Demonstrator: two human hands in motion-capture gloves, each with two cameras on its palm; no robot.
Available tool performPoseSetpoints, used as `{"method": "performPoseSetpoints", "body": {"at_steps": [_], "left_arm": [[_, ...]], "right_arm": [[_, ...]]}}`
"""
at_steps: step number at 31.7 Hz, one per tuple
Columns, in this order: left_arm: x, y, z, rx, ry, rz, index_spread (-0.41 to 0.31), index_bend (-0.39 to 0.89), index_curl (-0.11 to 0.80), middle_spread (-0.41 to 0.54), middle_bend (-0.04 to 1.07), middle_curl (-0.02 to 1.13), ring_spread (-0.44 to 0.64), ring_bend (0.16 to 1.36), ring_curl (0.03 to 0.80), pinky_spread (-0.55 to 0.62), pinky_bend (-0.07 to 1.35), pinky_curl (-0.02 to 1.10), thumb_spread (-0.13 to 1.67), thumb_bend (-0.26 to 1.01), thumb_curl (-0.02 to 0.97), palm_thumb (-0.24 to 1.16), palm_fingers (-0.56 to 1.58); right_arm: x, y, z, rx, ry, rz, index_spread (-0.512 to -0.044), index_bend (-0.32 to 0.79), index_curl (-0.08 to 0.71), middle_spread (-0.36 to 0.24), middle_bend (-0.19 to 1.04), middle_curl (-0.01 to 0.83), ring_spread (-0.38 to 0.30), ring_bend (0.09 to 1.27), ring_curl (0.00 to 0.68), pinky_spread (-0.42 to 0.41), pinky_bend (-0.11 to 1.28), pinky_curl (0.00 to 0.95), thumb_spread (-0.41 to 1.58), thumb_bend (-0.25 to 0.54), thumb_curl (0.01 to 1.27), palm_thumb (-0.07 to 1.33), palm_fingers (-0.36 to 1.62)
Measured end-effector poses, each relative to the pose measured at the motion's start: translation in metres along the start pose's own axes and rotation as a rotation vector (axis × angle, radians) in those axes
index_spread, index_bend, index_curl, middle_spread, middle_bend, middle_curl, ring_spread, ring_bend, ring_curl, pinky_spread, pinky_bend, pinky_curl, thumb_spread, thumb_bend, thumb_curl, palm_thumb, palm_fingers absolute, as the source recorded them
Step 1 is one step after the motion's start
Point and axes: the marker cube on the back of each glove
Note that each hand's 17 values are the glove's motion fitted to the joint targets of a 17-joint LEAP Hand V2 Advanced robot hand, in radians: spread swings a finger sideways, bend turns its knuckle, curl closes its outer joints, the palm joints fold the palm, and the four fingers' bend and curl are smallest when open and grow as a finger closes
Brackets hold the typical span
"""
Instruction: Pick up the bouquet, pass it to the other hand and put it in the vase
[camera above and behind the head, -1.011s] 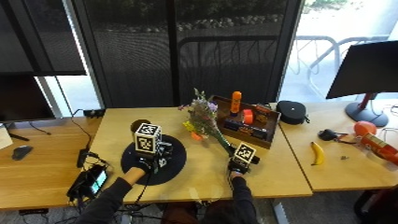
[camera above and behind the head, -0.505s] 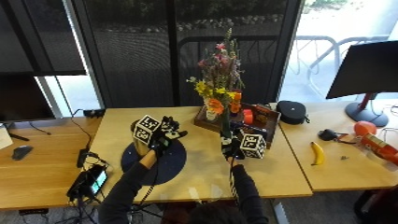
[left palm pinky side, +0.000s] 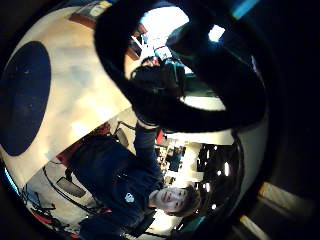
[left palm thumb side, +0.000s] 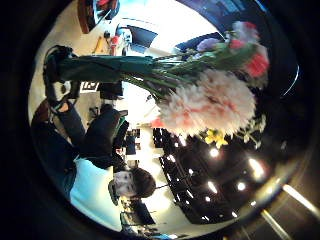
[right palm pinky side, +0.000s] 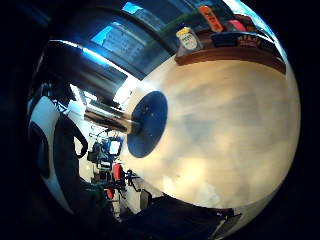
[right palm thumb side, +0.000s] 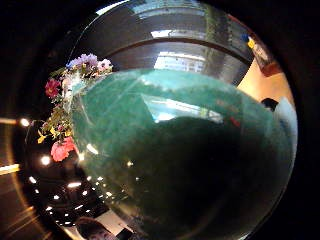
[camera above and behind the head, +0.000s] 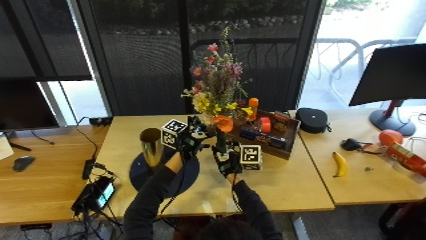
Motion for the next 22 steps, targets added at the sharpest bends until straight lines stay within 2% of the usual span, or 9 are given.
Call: {"method": "performPoseSetpoints", "body": {"at_steps": [6,11,12,13,15,17,18,21,22], "left_arm": [[0.008,-0.003,0.019,0.028,-0.039,0.056,0.136,0.11,0.224,0.312,0.20,0.31,0.36,0.67,0.293,0.38,0.74,0.40,0.97,0.00,0.371,0.57,0.15],[0.014,-0.007,0.024,0.102,-0.025,0.094,0.077,0.25,0.288,0.174,0.29,0.35,0.25,0.64,0.287,0.36,0.52,0.34,0.95,-0.01,0.381,0.61,0.33],[0.014,-0.008,0.024,0.116,-0.015,0.095,0.036,0.32,0.314,0.113,0.37,0.37,0.18,0.62,0.280,0.30,0.43,0.31,0.95,-0.01,0.385,0.63,0.47],[0.014,-0.009,0.024,0.129,-0.006,0.094,0.020,0.33,0.317,0.081,0.38,0.36,0.15,0.60,0.267,0.28,0.39,0.30,0.94,-0.01,0.386,0.64,0.51],[0.013,-0.010,0.022,0.157,0.004,0.093,-0.047,0.40,0.350,-0.014,0.48,0.39,0.02,0.59,0.270,0.18,0.30,0.27,0.94,-0.01,0.389,0.66,0.77],[0.014,-0.010,0.022,0.189,-0.007,0.101,-0.102,0.42,0.368,-0.088,0.52,0.39,-0.09,0.61,0.275,0.03,0.30,0.27,0.94,0.00,0.397,0.69,1.05],[0.016,-0.009,0.023,0.205,-0.021,0.108,-0.121,0.39,0.363,-0.112,0.54,0.39,-0.12,0.59,0.263,-0.01,0.28,0.26,0.94,0.00,0.400,0.70,1.10],[0.023,-0.003,0.026,0.242,-0.066,0.130,-0.181,0.42,0.401,-0.177,0.61,0.46,-0.20,0.68,0.338,-0.14,0.33,0.32,0.99,-0.02,0.395,0.70,1.35],[0.024,-0.002,0.026,0.248,-0.077,0.133,-0.194,0.43,0.410,-0.193,0.62,0.47,-0.22,0.69,0.348,-0.16,0.33,0.33,1.00,-0.02,0.395,0.70,1.34]], "right_arm": [[-0.003,0.012,0.031,-0.068,-0.044,-0.049,-0.206,0.57,0.636,-0.166,0.84,0.652,-0.192,0.98,0.582,-0.248,0.76,0.542,0.91,-0.023,0.46,1.03,1.40],[-0.010,0.019,0.052,-0.115,-0.102,-0.182,-0.205,0.56,0.635,-0.165,0.84,0.648,-0.192,0.99,0.580,-0.247,0.77,0.545,0.88,-0.026,0.48,1.02,1.39],[-0.011,0.022,0.054,-0.124,-0.107,-0.155,-0.205,0.56,0.635,-0.165,0.84,0.647,-0.192,0.99,0.579,-0.247,0.77,0.546,0.87,-0.029,0.49,1.01,1.39],[-0.011,0.025,0.057,-0.134,-0.107,-0.106,-0.205,0.55,0.635,-0.165,0.85,0.646,-0.192,0.99,0.578,-0.247,0.77,0.546,0.86,-0.028,0.49,1.01,1.39],[-0.007,0.027,0.060,-0.149,-0.106,-0.023,-0.205,0.55,0.635,-0.165,0.85,0.644,-0.191,0.99,0.577,-0.246,0.78,0.546,0.86,-0.026,0.50,1.00,1.39],[-0.005,0.027,0.063,-0.163,-0.106,-0.001,-0.204,0.55,0.634,-0.164,0.85,0.643,-0.192,0.99,0.575,-0.246,0.78,0.546,0.85,-0.026,0.50,1.00,1.39],[-0.004,0.027,0.064,-0.173,-0.104,-0.003,-0.207,0.55,0.633,-0.164,0.85,0.642,-0.192,0.99,0.575,-0.246,0.78,0.546,0.85,-0.026,0.51,1.00,1.39],[0.002,0.023,0.067,-0.209,-0.097,-0.023,-0.207,0.53,0.629,-0.162,0.84,0.636,-0.195,0.99,0.571,-0.251,0.78,0.543,0.82,-0.037,0.52,0.98,1.37],[0.004,0.022,0.068,-0.222,-0.093,-0.028,-0.207,0.52,0.630,-0.161,0.84,0.635,-0.196,0.99,0.571,-0.252,0.78,0.542,0.81,-0.035,0.52,0.98,1.37]]}}
